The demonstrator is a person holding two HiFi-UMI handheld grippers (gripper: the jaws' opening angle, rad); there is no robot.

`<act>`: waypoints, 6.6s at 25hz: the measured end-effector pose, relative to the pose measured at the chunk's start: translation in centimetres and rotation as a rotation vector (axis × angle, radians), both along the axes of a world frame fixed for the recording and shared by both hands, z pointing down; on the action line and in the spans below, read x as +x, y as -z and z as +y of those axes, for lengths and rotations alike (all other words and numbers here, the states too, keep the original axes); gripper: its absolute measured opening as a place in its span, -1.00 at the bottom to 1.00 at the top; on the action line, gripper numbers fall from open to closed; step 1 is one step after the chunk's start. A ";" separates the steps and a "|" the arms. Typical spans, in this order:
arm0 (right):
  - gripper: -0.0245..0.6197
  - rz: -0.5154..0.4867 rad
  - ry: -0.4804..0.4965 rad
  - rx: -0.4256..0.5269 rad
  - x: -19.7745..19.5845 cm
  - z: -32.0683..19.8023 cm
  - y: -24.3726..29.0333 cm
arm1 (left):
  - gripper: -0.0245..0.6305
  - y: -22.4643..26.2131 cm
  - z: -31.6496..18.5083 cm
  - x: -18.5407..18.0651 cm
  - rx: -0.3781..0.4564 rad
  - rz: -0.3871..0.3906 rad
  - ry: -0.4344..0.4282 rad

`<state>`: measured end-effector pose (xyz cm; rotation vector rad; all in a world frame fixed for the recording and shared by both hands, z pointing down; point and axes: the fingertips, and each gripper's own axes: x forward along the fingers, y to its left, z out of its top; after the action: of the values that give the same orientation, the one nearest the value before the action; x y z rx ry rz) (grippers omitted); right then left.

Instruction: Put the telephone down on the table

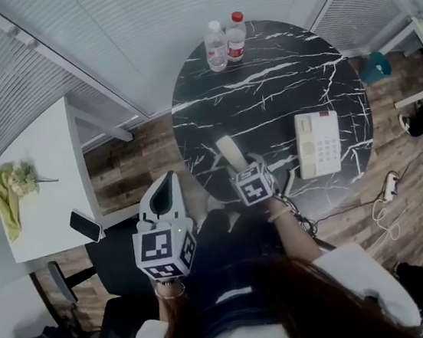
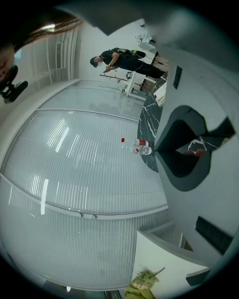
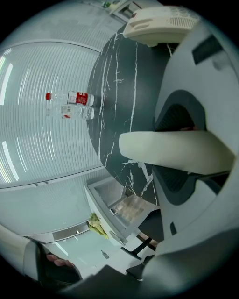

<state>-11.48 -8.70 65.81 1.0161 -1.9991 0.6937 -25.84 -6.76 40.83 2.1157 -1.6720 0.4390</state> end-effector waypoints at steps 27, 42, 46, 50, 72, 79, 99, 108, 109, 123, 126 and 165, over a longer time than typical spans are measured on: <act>-0.16 0.041 0.040 0.039 0.0 -0.2 1.7 | -0.93 0.9 0.1 2.3 0.024 0.023 -0.120; -0.23 0.087 0.076 0.068 2.0 0.7 3.5 | -0.93 0.7 -0.3 3.6 0.037 0.064 -0.126; -0.33 0.044 0.054 0.086 2.2 0.6 4.6 | -0.93 0.4 -0.4 4.4 0.032 0.073 -0.132; -0.45 0.028 0.045 0.115 2.9 0.3 5.7 | -0.93 0.6 -0.7 5.6 0.038 0.081 -0.151; -0.72 -0.080 -0.144 0.226 9.1 -1.1 9.7 | -0.93 0.8 -3.3 12.7 0.028 0.040 -0.335; -0.72 -0.069 -0.182 0.234 11.8 -1.7 9.8 | -0.93 0.0 -3.9 14.9 0.001 0.029 -0.360; -0.85 0.005 -0.199 0.384 18.3 -3.7 12.3 | -0.93 -2.5 -3.7 19.1 -0.043 0.025 -0.345; -0.93 0.029 -0.158 0.420 19.3 -3.0 12.9 | -0.93 -3.1 -3.1 20.5 -0.046 0.022 -0.330; -0.93 0.030 -0.154 0.418 19.4 -3.0 12.8 | -0.93 -3.2 -3.1 20.6 -0.046 0.021 -0.327; -0.93 0.030 -0.132 0.389 21.2 -1.7 12.5 | -0.93 -4.4 -1.4 22.4 -0.068 0.022 -0.294; -0.94 0.033 -0.125 0.392 21.6 -1.3 12.4 | -0.93 -4.6 -1.0 22.8 -0.069 0.013 -0.290; -0.94 0.060 -0.280 0.381 25.1 2.3 12.0 | -0.93 -4.9 1.9 23.6 -0.106 -0.027 -0.369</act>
<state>13.58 -6.40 53.84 1.5451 -1.9986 0.4239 -2.20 -4.87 45.73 2.3484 -1.2377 0.6514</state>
